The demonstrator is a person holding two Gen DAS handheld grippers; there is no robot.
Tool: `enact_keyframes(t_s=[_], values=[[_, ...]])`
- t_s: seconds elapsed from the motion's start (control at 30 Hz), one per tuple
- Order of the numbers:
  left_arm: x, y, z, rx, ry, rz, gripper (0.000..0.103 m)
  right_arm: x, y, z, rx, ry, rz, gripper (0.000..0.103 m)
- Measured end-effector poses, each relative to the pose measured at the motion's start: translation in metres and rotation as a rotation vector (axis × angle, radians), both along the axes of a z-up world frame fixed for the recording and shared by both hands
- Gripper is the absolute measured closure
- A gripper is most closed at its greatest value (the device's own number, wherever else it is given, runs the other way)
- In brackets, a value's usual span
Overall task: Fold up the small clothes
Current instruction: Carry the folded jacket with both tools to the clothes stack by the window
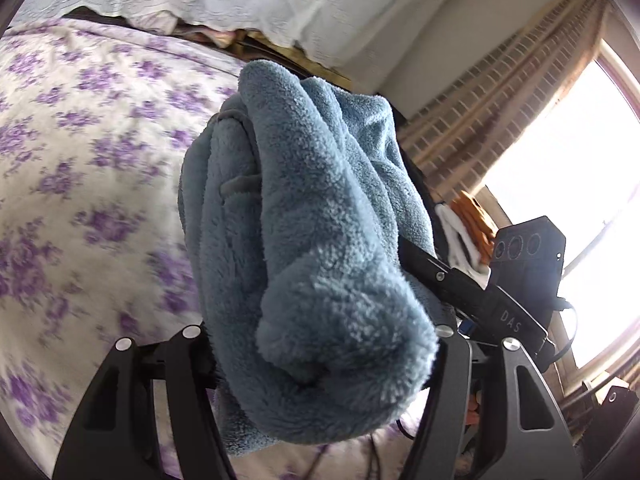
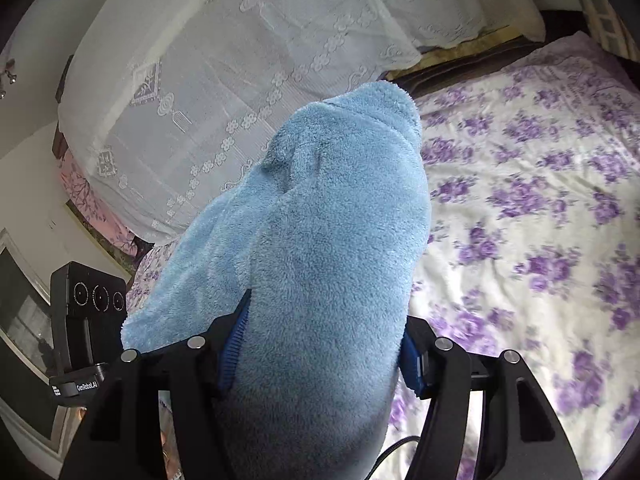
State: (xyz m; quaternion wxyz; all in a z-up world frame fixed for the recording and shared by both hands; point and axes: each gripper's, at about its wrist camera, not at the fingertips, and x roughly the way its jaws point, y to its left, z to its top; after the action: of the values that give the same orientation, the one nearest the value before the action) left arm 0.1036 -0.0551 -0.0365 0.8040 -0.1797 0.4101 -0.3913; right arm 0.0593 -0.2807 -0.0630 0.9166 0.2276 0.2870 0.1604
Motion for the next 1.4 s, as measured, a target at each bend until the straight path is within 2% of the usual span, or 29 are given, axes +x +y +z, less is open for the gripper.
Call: enact_keyframes(t_s=[0.33,0.47,0.73,0.93,1.13,1.23,1.27,1.3,1.37,1.4], values=[[-0.035,-0.066,0.028,0.009,-0.062,-0.159,0.041,-0.07,-0.058,0.025,-0.032,-0.069,-0.138,0.039],[-0.043,-0.095,0.05,0.023,-0.096,-0.212,0.041,-0.092,-0.085,0.042,-0.033,-0.115,-0.194,0.039],[-0.051,-0.204,0.126,0.046,-0.211,-0.373,0.04,-0.134,-0.174,0.1,-0.023,-0.217,-0.364,0.039],[-0.051,-0.301,0.158,0.017,-0.217,-0.497,0.04,-0.156,-0.255,0.13,-0.005,-0.221,-0.525,0.039],[-0.04,-0.386,0.15,0.073,-0.16,-0.537,0.039,-0.146,-0.33,0.119,0.046,-0.133,-0.662,0.039],[-0.025,-0.417,0.126,0.148,-0.135,-0.508,0.033,-0.127,-0.36,0.093,0.07,-0.066,-0.683,0.038],[-0.018,-0.425,0.11,0.175,-0.112,-0.483,0.026,-0.12,-0.366,0.083,0.069,-0.047,-0.686,0.036],[-0.013,-0.428,0.097,0.192,-0.097,-0.457,0.013,-0.112,-0.374,0.069,0.071,-0.037,-0.681,0.03],[-0.004,-0.434,0.078,0.213,-0.093,-0.427,0.004,-0.105,-0.38,0.055,0.1,-0.043,-0.661,0.027],[0.002,-0.435,0.069,0.188,-0.076,-0.443,0.004,-0.104,-0.379,0.054,0.084,-0.05,-0.66,0.027]])
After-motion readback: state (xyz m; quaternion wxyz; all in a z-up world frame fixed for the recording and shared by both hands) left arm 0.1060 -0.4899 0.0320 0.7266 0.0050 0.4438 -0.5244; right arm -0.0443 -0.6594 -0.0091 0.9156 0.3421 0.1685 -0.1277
